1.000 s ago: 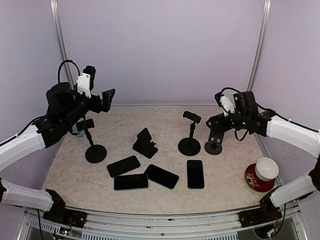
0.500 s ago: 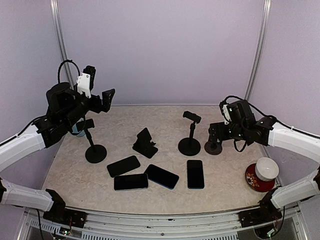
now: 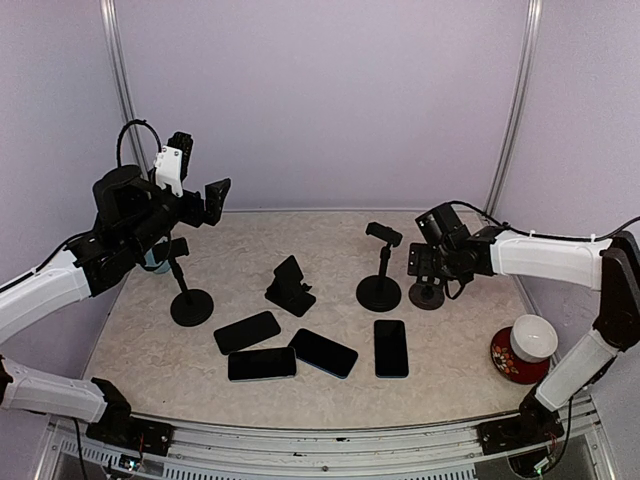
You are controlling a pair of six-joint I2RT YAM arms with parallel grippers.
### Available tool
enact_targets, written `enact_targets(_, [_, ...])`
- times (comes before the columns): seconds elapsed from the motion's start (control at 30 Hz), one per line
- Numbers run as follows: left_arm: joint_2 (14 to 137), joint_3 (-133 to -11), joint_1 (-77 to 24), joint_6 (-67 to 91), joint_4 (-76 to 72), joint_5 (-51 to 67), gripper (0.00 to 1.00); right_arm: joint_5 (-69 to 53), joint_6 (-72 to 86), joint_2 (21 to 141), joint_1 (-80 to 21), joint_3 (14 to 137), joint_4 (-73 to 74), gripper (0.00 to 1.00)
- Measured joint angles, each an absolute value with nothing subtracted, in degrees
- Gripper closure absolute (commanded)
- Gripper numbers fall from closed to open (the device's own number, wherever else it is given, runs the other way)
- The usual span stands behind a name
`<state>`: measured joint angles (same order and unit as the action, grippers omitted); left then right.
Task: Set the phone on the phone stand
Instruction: Pick up the phone stand at the corner of the board.
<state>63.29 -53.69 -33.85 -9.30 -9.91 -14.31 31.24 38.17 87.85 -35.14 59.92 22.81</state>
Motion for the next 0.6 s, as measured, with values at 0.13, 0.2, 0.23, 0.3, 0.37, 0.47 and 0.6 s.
enact_targets(0.13, [63.29, -53.69, -33.87, -9.41, -9.91, -14.41, 0.01, 33.39, 40.56, 90.83, -35.14, 61.63, 23.05, 0.0])
enact_targets(0.2, [63.29, -53.67, -33.87, -9.45, -9.91, -14.41, 0.01, 34.46, 41.52, 91.64, -35.14, 62.11, 23.14, 0.0])
enact_targets(0.23, [63.29, -53.67, -33.87, -9.45, -9.91, -14.41, 0.01, 34.94, 41.78, 91.92, -35.14, 62.26, 23.16, 0.0])
enact_targets(0.3, [63.29, -53.67, -33.87, -9.47, -9.91, -14.44, 0.01, 36.07, 42.52, 92.84, -35.14, 62.81, 23.24, 0.0])
enact_targets(0.37, [63.29, -53.67, -33.87, -9.47, -9.91, -14.41, 0.01, 37.08, 43.2, 93.78, -35.14, 63.33, 23.44, 0.01])
enact_targets(0.47, [63.29, -53.67, -33.87, -9.47, -9.91, -14.41, 0.01, 38.68, 44.4, 95.7, -35.14, 64.55, 23.92, 0.03])
enact_targets(0.6, [63.29, -53.67, -33.91, -9.5, -9.91, -14.41, 0.01, 40.1, 45.47, 97.43, -35.14, 64.99, 23.99, 0.05])
